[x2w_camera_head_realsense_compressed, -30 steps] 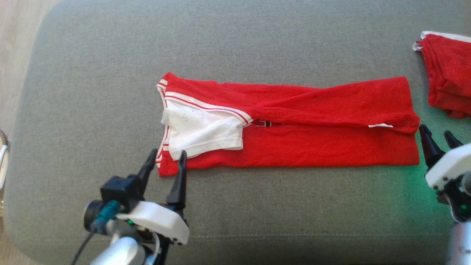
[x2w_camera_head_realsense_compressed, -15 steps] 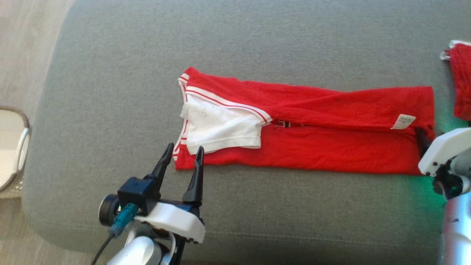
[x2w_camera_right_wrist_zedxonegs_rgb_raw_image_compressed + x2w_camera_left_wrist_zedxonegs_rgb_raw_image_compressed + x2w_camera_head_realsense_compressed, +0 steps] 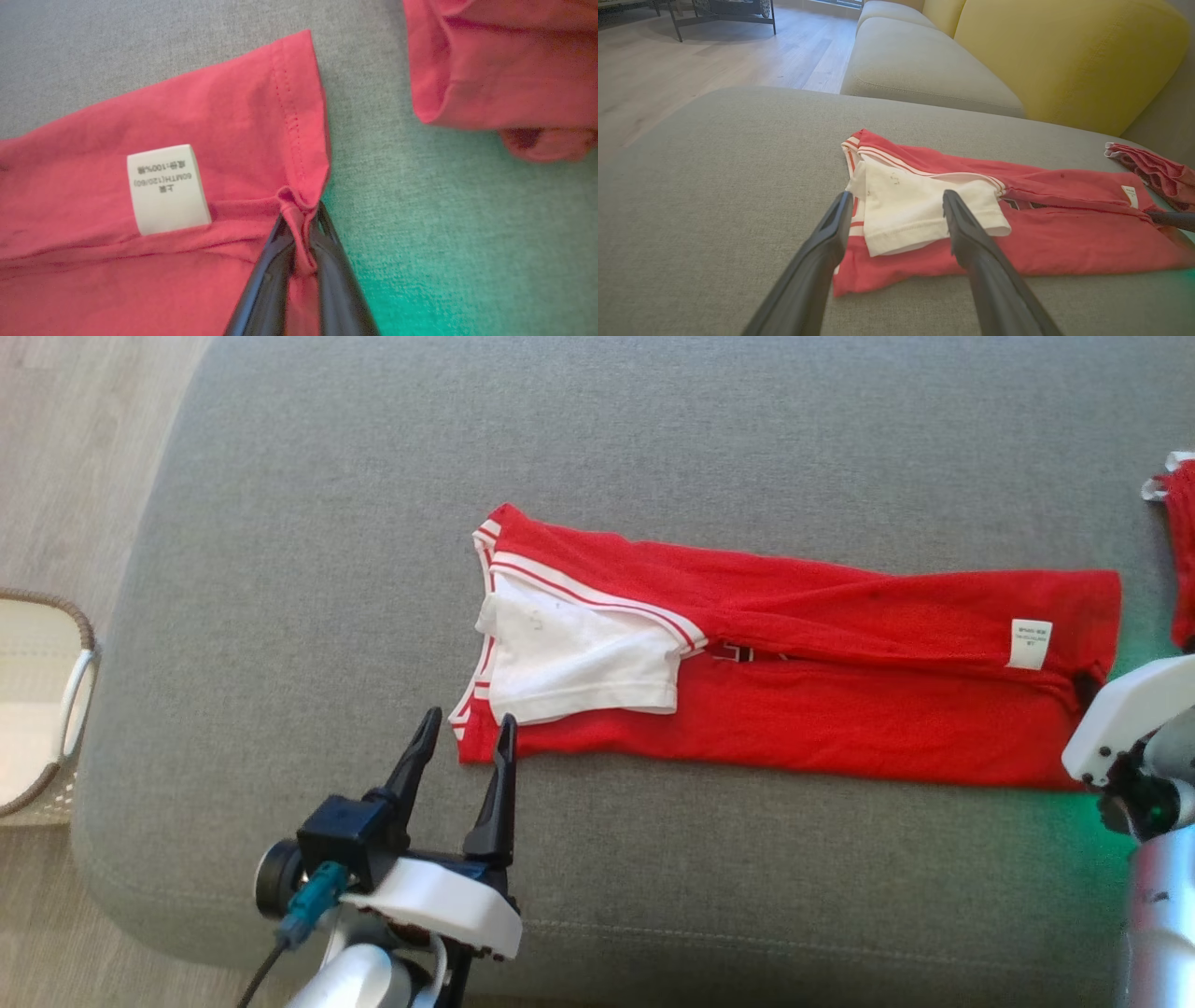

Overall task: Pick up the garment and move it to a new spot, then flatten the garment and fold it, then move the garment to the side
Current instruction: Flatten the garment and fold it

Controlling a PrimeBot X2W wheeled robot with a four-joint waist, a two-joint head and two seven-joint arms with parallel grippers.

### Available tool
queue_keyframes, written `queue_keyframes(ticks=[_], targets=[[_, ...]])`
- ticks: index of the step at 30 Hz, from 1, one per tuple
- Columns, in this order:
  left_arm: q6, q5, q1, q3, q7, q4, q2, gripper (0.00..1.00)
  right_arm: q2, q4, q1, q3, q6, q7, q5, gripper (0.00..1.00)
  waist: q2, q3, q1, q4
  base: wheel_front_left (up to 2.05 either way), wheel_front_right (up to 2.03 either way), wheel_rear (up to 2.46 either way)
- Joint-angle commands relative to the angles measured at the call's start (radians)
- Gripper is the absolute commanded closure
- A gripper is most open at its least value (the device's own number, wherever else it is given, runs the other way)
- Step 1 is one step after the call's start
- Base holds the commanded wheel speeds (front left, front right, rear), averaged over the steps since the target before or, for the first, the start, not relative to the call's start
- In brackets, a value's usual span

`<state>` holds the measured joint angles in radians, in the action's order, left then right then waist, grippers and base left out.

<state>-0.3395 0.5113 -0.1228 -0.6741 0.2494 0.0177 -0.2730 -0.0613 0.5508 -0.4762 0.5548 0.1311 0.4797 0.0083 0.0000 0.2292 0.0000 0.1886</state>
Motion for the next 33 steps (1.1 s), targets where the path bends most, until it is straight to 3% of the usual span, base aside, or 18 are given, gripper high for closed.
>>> queue_keyframes(ticks=[1, 11, 19, 24, 33], targets=[[0.007, -0.012, -0.018, 0.043, 0.012, 0.025, -0.002, 0.0, 0.011, -0.002, 0.042, -0.028, 0.0, 0.018, 0.004, 1.0, 0.0, -0.002, 0.0, -0.004, 0.0, 0.0, 0.0], [0.022, -0.032, -0.002, 0.069, 0.012, 0.014, -0.007, 0.0, 0.002, -0.187, 0.064, -0.086, 0.0, -0.006, 0.029, 1.0, 0.0, -0.031, 0.0, -0.056, 0.0, 0.0, 0.0], [0.023, -0.036, 0.008, 0.074, 0.012, 0.017, -0.014, 0.0, -0.098, -0.427, 0.058, -0.126, 0.0, 0.108, 0.054, 1.0, 0.0, -0.052, 0.0, -0.1, 0.0, 0.0, 0.0], [0.024, -0.034, 0.008, 0.07, 0.011, 0.017, -0.015, 0.0, -0.164, -0.509, 0.037, -0.124, 0.0, 0.188, 0.052, 1.0, 0.0, -0.059, 0.0, -0.108, 0.0, 0.0, 0.0], [0.032, -0.028, 0.004, 0.056, 0.007, 0.005, -0.01, 0.0, -0.122, -0.566, 0.005, -0.22, 0.0, 0.244, 0.069, 1.0, 0.0, -0.073, 0.0, -0.076, 0.0, 0.0, 0.0]])
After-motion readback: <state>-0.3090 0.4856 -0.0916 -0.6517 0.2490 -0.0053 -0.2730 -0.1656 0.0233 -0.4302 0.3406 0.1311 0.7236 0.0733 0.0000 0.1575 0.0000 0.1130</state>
